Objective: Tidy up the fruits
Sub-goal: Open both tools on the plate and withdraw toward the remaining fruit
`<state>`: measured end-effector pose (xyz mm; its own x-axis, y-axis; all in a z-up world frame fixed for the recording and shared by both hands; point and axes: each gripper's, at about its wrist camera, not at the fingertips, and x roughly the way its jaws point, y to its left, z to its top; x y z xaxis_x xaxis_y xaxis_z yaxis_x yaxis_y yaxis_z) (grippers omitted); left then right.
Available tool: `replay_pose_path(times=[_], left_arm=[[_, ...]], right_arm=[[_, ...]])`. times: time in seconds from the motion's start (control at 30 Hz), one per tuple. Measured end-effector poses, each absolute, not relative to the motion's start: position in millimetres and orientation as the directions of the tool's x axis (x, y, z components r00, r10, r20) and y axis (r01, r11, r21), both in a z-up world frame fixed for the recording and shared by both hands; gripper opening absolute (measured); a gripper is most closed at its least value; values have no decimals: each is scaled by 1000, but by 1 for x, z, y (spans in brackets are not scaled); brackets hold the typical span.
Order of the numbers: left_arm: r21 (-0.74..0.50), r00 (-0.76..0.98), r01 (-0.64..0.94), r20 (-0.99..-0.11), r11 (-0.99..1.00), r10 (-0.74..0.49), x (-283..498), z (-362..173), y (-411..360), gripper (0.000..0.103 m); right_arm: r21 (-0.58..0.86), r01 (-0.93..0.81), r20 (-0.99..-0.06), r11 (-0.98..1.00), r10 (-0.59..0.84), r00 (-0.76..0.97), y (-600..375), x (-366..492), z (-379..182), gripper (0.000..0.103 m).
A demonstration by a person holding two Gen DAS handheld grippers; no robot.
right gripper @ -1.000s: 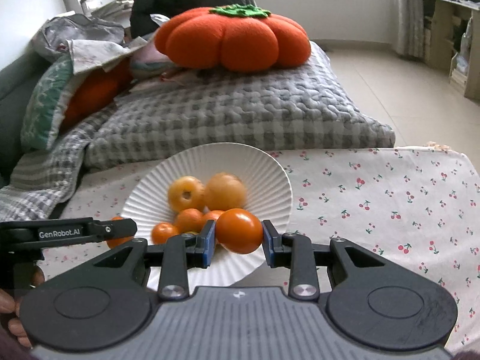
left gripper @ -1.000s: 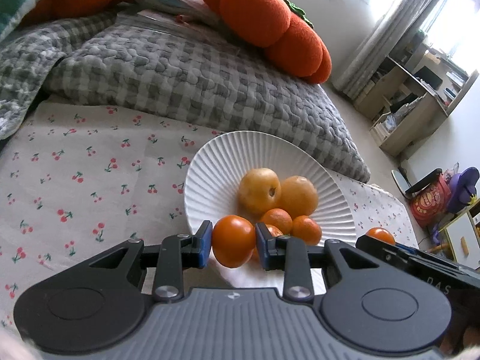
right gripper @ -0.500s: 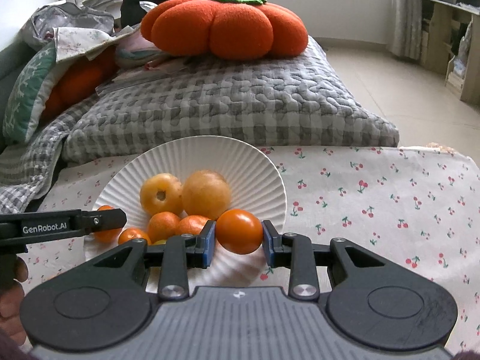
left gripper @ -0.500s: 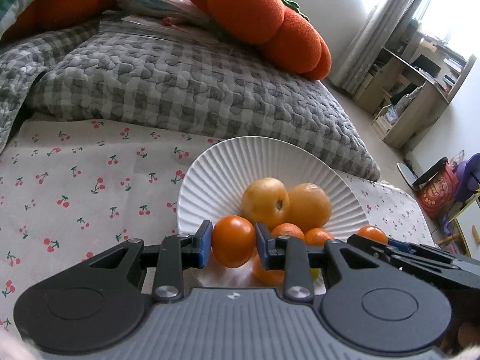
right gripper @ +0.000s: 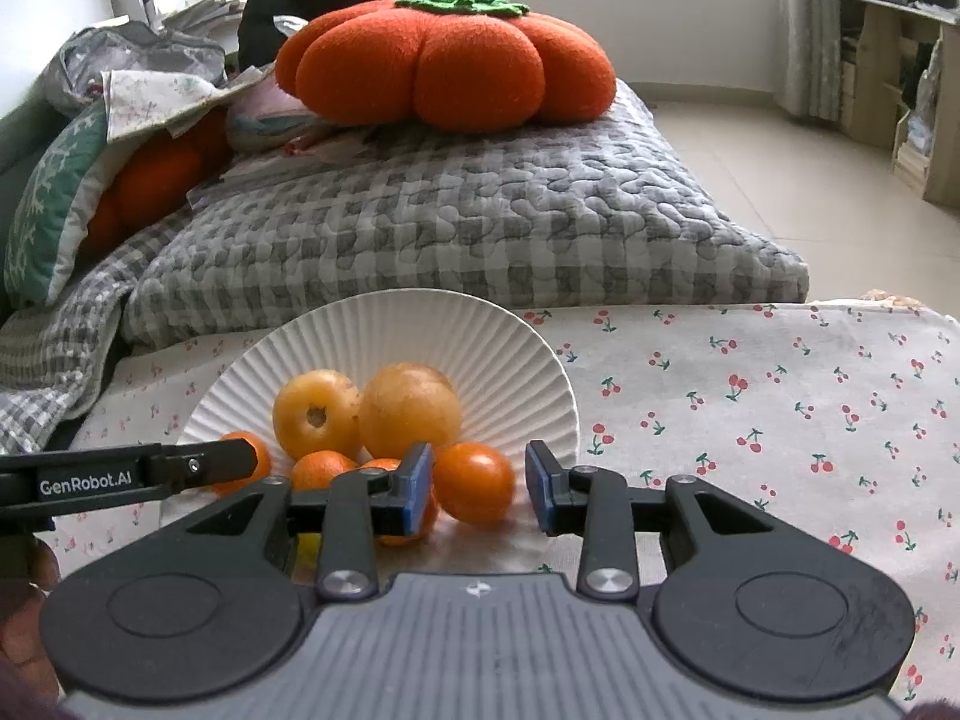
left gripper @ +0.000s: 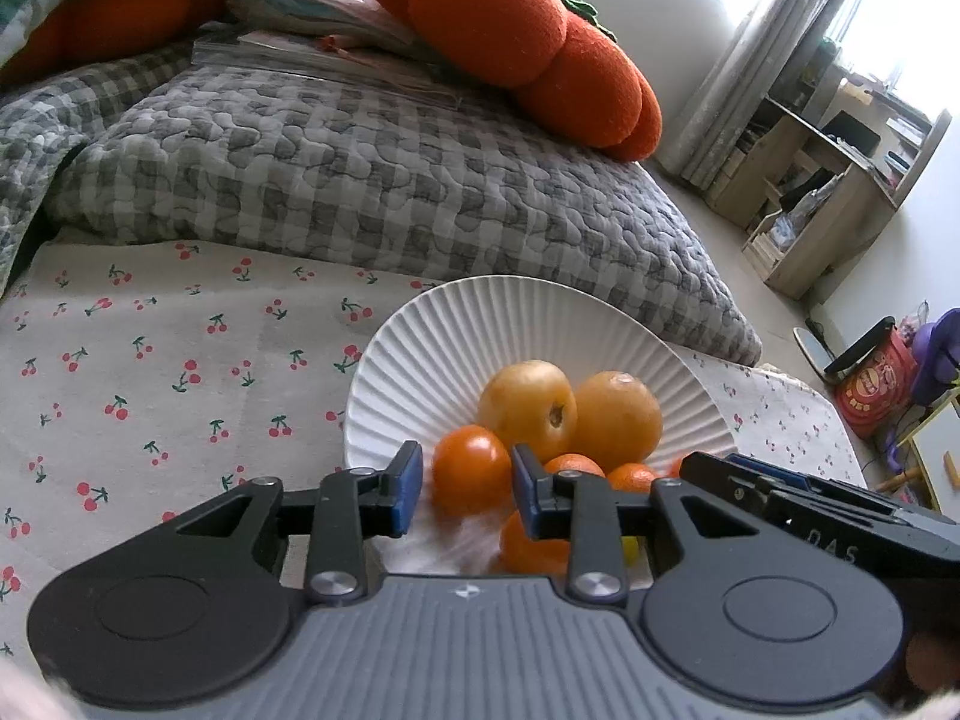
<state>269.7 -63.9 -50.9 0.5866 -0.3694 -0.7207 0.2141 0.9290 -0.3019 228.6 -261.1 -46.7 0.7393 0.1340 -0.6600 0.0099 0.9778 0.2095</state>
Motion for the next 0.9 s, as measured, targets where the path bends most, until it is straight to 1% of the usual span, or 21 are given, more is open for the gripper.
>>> replay_pose_path(times=[0.17, 0.27, 0.33, 0.47, 0.53, 0.57, 0.6, 0.73, 0.77, 0.8, 0.9], left_arm=[[-312, 592, 210, -714, 927, -374, 267, -43, -59, 23], [-303, 596, 205, -716, 931, -364, 264, -36, -58, 25], [-303, 594, 197, -720, 933, -359, 263, -31, -56, 26], [-306, 595, 185, -721, 934, -354, 257, -19, -52, 31], [-283, 599, 180, -728, 942, -333, 254, -15, -51, 34], [-270, 601, 178, -731, 946, -322, 251, -12, -50, 34], [-259, 602, 177, -735, 949, -313, 249, -11, -49, 35], [-227, 605, 170, -744, 959, -283, 238, -5, -45, 35], [-206, 611, 169, -745, 964, -266, 235, -3, -45, 35], [-187, 620, 169, -743, 968, -252, 230, -1, -44, 39], [-133, 651, 169, -729, 977, -212, 217, 5, -42, 45]], right_arm=[[226, 21, -650, 974, 135, 748, -263, 225, -37, 33], [246, 29, -642, 969, 140, 754, -266, 221, -29, 34], [234, 35, -631, 972, 125, 765, -264, 217, -23, 34], [232, 9, -605, 973, 137, 784, -260, 207, -10, 37], [234, -8, -597, 972, 150, 788, -256, 201, -4, 40], [226, -16, -597, 974, 151, 788, -253, 198, -2, 43], [216, -20, -599, 976, 148, 787, -250, 195, 0, 47], [179, -54, -605, 982, 153, 782, -238, 180, 3, 52], [172, -61, -605, 983, 154, 781, -235, 177, 5, 56], [163, -65, -606, 984, 152, 781, -232, 173, 5, 59], [112, -69, -599, 991, 123, 791, -224, 161, 8, 64]])
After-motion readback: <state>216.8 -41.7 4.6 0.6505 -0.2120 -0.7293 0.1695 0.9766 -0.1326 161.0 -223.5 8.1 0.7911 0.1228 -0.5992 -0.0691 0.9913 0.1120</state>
